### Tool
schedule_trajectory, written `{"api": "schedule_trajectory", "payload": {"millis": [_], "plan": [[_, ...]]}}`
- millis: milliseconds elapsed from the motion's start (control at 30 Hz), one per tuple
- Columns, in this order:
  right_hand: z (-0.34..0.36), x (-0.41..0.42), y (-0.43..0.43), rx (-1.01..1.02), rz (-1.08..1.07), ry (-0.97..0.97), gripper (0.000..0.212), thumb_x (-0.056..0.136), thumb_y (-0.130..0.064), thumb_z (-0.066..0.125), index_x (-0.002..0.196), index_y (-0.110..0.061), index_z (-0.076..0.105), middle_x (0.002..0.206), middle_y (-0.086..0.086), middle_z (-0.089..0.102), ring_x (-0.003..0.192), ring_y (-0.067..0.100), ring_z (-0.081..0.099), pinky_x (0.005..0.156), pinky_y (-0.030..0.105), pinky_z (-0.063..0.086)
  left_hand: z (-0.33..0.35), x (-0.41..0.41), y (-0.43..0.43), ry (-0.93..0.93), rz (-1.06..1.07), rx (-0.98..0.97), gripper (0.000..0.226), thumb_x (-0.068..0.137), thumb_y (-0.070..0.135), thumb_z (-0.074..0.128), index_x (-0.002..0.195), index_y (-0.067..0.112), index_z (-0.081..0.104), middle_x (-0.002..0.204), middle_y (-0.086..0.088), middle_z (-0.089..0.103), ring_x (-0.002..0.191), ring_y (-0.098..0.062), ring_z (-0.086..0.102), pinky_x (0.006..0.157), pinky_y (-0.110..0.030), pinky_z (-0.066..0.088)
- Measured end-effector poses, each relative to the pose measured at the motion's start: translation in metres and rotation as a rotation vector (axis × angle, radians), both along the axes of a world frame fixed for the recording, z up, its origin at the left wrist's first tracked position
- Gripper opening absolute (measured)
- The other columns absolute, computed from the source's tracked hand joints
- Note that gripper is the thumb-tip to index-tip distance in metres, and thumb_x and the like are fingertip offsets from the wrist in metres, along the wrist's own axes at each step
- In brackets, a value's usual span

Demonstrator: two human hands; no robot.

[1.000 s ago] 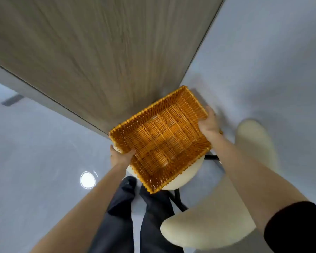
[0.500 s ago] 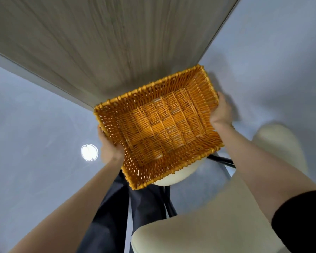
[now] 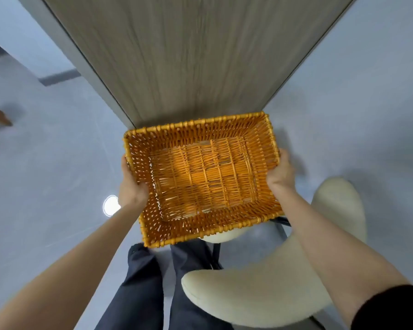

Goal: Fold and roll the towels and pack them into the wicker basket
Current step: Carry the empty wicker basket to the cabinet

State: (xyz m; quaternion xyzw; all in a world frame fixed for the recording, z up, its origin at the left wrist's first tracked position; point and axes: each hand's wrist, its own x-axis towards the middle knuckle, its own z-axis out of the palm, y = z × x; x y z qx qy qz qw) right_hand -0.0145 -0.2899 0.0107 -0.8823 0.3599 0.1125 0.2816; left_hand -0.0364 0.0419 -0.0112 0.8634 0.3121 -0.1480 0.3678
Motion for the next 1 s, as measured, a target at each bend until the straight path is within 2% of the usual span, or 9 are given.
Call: {"api": "schedule_trajectory", "payload": {"millis": [100,200,300,400,567,667,767,900,1000], "plan": [[0.024,-0.012,0.026,-0.007,0.036,-0.005,0.037,0.094,-0.027,0.048,0.131,-0.028,0.042,0.123,0.008,0.059,0.109,0.034,0.057,0.092,0.046,0.048,0.019,-0.010,0.026,-0.040,0.010,-0.021,0.066,0.097,0.021,0.046,0.147,0.039,0.006,0.129,-0.008,0.058,0.102,-0.038,0.061,0.084,-0.050,0.052],[0.047,-0.026,0.059,-0.057,0.057,-0.035,0.035,0.093,-0.030,0.047,0.127,-0.028,0.044,0.120,0.009,0.059,0.106,0.035,0.057,0.086,0.042,0.047,0.038,-0.024,0.060,-0.088,0.026,-0.043,0.064,0.096,0.022,0.046,0.145,0.039,0.010,0.128,-0.008,0.058,0.103,-0.037,0.061,0.086,-0.054,0.051],[0.065,-0.045,0.095,-0.069,0.113,-0.042,0.036,0.092,-0.033,0.047,0.127,-0.027,0.044,0.119,0.009,0.059,0.104,0.033,0.058,0.079,0.037,0.043,0.053,-0.042,0.100,-0.181,0.030,-0.084,0.055,0.096,0.024,0.047,0.139,0.041,0.019,0.127,-0.001,0.057,0.105,-0.034,0.061,0.087,-0.051,0.050],[0.079,-0.066,0.136,-0.080,0.177,-0.043,0.034,0.091,-0.040,0.048,0.123,-0.031,0.044,0.117,0.006,0.059,0.100,0.031,0.059,0.073,0.034,0.036,0.064,-0.062,0.147,-0.231,0.027,-0.077,0.057,0.097,0.018,0.046,0.142,0.039,0.018,0.128,0.001,0.057,0.107,-0.032,0.060,0.085,-0.045,0.046],[0.103,-0.090,0.218,-0.055,0.260,-0.073,0.031,0.093,-0.028,0.050,0.123,-0.023,0.048,0.119,0.012,0.059,0.103,0.033,0.057,0.074,0.032,0.035,0.082,-0.097,0.235,-0.216,0.035,0.000,0.061,0.097,0.016,0.045,0.147,0.034,0.014,0.132,-0.012,0.056,0.108,-0.040,0.058,0.088,-0.050,0.046],[0.114,-0.095,0.259,-0.093,0.297,-0.052,0.032,0.092,-0.020,0.051,0.125,-0.020,0.048,0.121,0.013,0.059,0.106,0.034,0.057,0.079,0.033,0.040,0.089,-0.110,0.275,-0.213,0.036,0.019,0.064,0.098,0.016,0.046,0.150,0.031,0.013,0.139,-0.011,0.050,0.114,-0.039,0.055,0.093,-0.051,0.044],[0.119,-0.099,0.302,-0.103,0.338,-0.022,0.035,0.091,-0.015,0.052,0.125,-0.018,0.047,0.122,0.014,0.059,0.109,0.034,0.056,0.085,0.035,0.043,0.095,-0.122,0.319,-0.197,0.054,0.053,0.062,0.098,0.018,0.045,0.149,0.032,0.013,0.138,-0.011,0.051,0.112,-0.040,0.056,0.093,-0.052,0.045],[0.118,-0.099,0.357,-0.097,0.393,-0.013,0.030,0.089,-0.019,0.052,0.119,-0.020,0.048,0.118,0.011,0.061,0.105,0.033,0.058,0.076,0.033,0.039,0.104,-0.131,0.373,-0.183,0.085,0.107,0.064,0.098,0.019,0.044,0.151,0.032,0.010,0.142,-0.011,0.048,0.115,-0.040,0.056,0.096,-0.052,0.045],[0.115,-0.089,0.395,-0.103,0.438,0.002,0.023,0.091,-0.020,0.051,0.113,-0.019,0.048,0.115,0.009,0.061,0.102,0.031,0.058,0.072,0.032,0.037,0.108,-0.130,0.410,-0.162,0.101,0.133,0.065,0.098,0.019,0.044,0.150,0.035,0.009,0.138,-0.012,0.052,0.109,-0.040,0.059,0.093,-0.053,0.047]]}}
